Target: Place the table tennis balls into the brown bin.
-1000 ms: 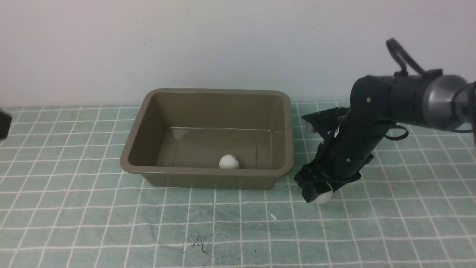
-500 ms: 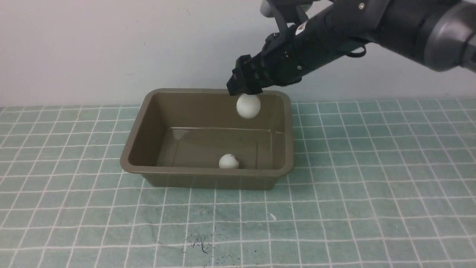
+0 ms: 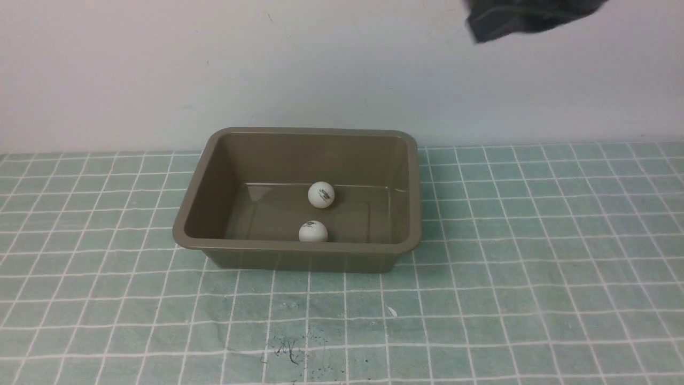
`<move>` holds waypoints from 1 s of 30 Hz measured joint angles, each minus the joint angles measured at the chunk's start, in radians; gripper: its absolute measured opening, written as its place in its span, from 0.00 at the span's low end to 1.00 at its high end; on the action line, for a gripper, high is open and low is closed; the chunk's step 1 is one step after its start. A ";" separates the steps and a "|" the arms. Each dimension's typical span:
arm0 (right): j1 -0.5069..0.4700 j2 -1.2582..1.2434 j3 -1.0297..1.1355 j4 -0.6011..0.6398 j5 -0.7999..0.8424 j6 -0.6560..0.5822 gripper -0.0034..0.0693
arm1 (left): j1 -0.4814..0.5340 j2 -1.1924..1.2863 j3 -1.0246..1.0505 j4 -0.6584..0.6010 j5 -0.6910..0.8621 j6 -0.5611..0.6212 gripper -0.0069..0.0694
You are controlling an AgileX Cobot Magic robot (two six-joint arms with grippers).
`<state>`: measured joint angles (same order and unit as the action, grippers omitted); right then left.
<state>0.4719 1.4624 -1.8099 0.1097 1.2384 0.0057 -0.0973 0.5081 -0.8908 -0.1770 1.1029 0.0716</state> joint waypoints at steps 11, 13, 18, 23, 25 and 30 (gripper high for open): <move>0.000 -0.998 0.892 -0.207 -0.641 0.121 0.03 | 0.000 0.000 0.003 -0.021 -0.231 0.001 0.08; 0.000 -1.149 1.053 -0.280 -0.764 0.185 0.03 | 0.000 0.000 0.014 -0.034 -0.275 0.001 0.08; 0.000 -1.360 1.283 -0.494 -0.853 0.464 0.03 | 0.000 0.001 0.064 -0.079 -0.391 0.001 0.08; 0.000 -1.475 1.359 -0.713 -0.865 0.744 0.03 | 0.000 0.002 0.131 -0.109 -0.472 0.001 0.08; 0.000 -1.477 1.364 -0.763 -0.872 0.786 0.03 | 0.000 0.001 0.145 -0.116 -0.479 0.002 0.08; 0.000 -1.478 1.370 -0.904 -0.879 0.843 0.03 | 0.000 -0.002 0.182 -0.126 -0.488 0.009 0.08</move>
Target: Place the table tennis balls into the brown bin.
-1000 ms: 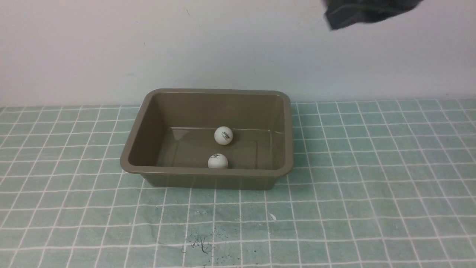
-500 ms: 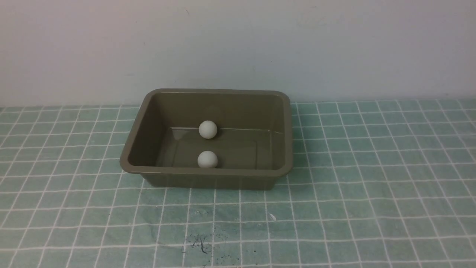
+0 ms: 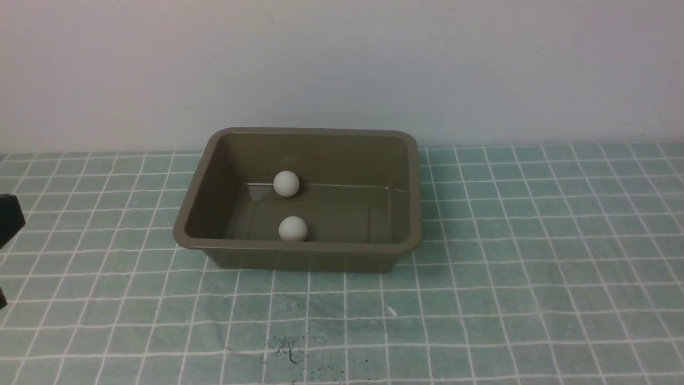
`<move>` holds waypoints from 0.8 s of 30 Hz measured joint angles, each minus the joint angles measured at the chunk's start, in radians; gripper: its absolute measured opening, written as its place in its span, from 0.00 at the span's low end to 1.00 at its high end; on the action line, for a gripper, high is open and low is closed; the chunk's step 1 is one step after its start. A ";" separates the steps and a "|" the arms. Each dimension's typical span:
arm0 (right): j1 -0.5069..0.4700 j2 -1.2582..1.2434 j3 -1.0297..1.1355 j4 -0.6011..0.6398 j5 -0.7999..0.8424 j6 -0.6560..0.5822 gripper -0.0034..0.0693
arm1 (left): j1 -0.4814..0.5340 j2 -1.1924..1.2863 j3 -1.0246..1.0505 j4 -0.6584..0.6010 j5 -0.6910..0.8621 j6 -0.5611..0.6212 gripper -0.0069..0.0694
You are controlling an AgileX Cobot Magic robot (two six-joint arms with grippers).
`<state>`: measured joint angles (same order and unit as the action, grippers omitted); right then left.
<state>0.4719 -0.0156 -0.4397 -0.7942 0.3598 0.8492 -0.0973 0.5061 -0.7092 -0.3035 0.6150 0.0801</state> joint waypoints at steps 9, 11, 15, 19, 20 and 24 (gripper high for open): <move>0.000 0.000 0.000 -0.071 -0.007 0.007 0.03 | 0.000 0.000 0.011 -0.023 -0.005 -0.009 0.08; 0.000 0.000 0.000 -0.071 -0.007 0.007 0.03 | 0.000 0.000 0.011 -0.023 -0.004 -0.010 0.08; 0.000 0.000 0.000 -0.071 -0.007 0.007 0.03 | 0.000 0.000 0.011 -0.023 -0.003 -0.011 0.08; 0.000 0.000 0.000 -0.074 -0.007 0.007 0.03 | 0.000 0.000 0.011 -0.023 0.006 -0.011 0.08; 0.000 0.000 0.000 -0.074 -0.007 0.007 0.03 | 0.000 0.000 0.011 -0.022 0.006 -0.010 0.08; 0.000 0.000 0.000 -0.074 -0.007 0.007 0.03 | 0.000 0.000 0.026 0.005 0.002 0.023 0.08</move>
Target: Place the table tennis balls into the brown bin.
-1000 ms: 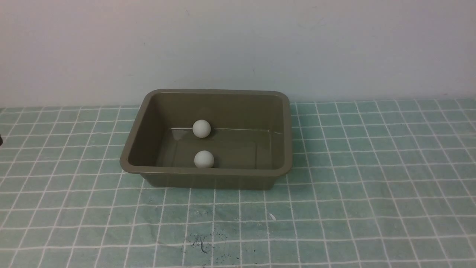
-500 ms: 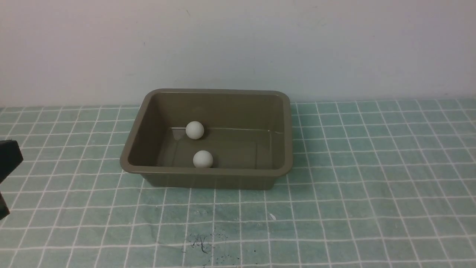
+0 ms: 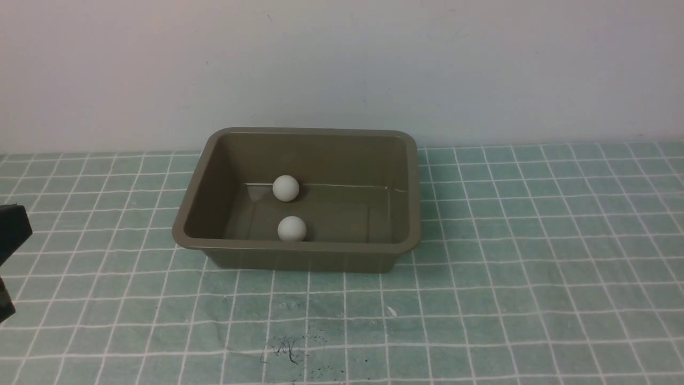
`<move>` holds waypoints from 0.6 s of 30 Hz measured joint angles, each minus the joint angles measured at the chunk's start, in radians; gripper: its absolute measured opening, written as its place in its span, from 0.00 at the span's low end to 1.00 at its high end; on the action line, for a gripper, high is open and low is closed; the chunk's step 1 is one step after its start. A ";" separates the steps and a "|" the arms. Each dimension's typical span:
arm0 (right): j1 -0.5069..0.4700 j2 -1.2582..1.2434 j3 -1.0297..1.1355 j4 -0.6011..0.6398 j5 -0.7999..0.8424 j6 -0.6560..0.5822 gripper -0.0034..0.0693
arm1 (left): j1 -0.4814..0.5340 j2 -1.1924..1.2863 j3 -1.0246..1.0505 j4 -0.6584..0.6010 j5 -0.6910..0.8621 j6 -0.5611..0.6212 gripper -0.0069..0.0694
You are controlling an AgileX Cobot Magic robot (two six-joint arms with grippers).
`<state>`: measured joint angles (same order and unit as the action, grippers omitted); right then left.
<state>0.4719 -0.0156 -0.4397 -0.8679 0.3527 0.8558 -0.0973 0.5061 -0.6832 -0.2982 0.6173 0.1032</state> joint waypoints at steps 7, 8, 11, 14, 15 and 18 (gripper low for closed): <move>0.000 -0.001 0.000 0.000 -0.001 0.000 0.03 | 0.000 -0.128 0.227 0.190 -0.125 0.042 0.08; 0.000 -0.001 0.000 0.000 -0.001 0.000 0.03 | 0.000 -0.169 0.292 0.213 -0.153 0.042 0.08; 0.000 -0.002 0.000 0.000 -0.001 0.000 0.03 | 0.006 -0.292 0.441 0.235 -0.200 0.042 0.08; 0.000 -0.002 0.000 0.000 -0.001 0.000 0.03 | 0.039 -0.425 0.592 0.244 -0.237 0.042 0.08; 0.000 -0.002 0.000 0.000 -0.001 0.000 0.03 | 0.044 -0.448 0.608 0.243 -0.240 0.042 0.08; 0.000 -0.002 0.000 0.000 0.000 0.007 0.03 | 0.072 -0.509 0.702 0.245 -0.232 0.042 0.08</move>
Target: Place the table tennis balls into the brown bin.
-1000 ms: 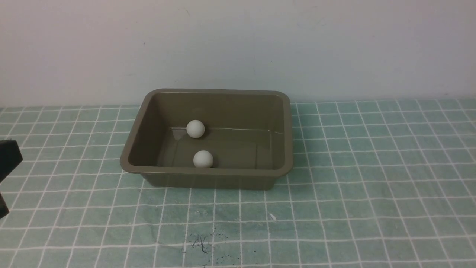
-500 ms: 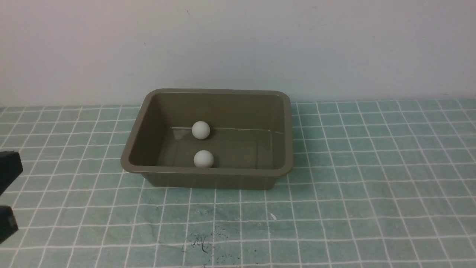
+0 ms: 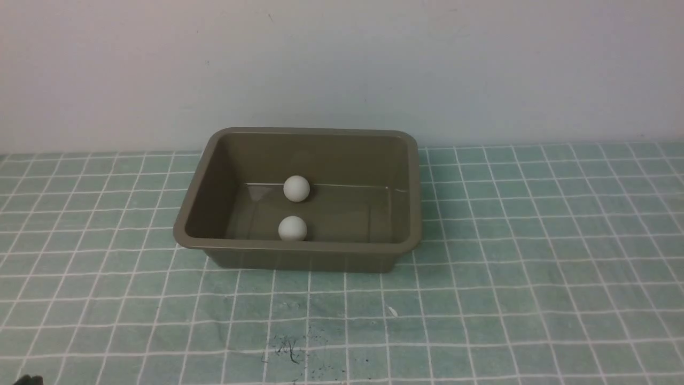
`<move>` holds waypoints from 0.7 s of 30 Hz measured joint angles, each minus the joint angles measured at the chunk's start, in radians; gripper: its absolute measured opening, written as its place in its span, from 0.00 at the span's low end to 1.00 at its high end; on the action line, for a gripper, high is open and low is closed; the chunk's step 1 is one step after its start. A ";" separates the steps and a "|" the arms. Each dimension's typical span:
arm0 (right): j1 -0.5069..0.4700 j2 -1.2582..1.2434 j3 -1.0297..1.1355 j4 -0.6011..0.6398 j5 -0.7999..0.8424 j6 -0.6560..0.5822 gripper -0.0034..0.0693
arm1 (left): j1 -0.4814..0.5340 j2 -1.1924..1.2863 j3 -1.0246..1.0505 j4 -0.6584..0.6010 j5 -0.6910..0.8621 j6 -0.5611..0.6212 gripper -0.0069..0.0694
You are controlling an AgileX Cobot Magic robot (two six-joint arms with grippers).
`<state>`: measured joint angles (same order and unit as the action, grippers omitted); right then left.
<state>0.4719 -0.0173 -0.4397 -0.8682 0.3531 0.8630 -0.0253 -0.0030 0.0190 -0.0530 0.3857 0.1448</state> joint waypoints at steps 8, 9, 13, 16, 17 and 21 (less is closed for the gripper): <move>0.000 -0.001 0.000 -0.008 -0.004 0.004 0.03 | 0.006 -0.008 0.005 0.000 -0.004 -0.011 0.08; 0.000 -0.001 0.000 -0.009 -0.004 0.004 0.03 | 0.006 -0.008 0.005 0.000 -0.004 -0.011 0.08; 0.000 -0.001 0.000 -0.012 -0.004 0.005 0.03 | 0.006 -0.008 0.005 0.000 -0.004 -0.011 0.08; 0.000 -0.001 0.000 -0.012 -0.004 0.005 0.03 | 0.006 -0.008 0.005 0.000 -0.004 -0.012 0.08; 0.000 -0.001 0.000 -0.012 -0.004 0.005 0.03 | 0.006 -0.008 0.005 0.000 -0.004 -0.012 0.08; 0.000 -0.001 0.000 -0.012 -0.004 0.007 0.03 | 0.006 -0.008 0.005 0.000 -0.004 -0.012 0.08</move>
<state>0.4719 -0.0185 -0.4397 -0.8798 0.3496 0.8701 -0.0192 -0.0111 0.0242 -0.0527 0.3821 0.1328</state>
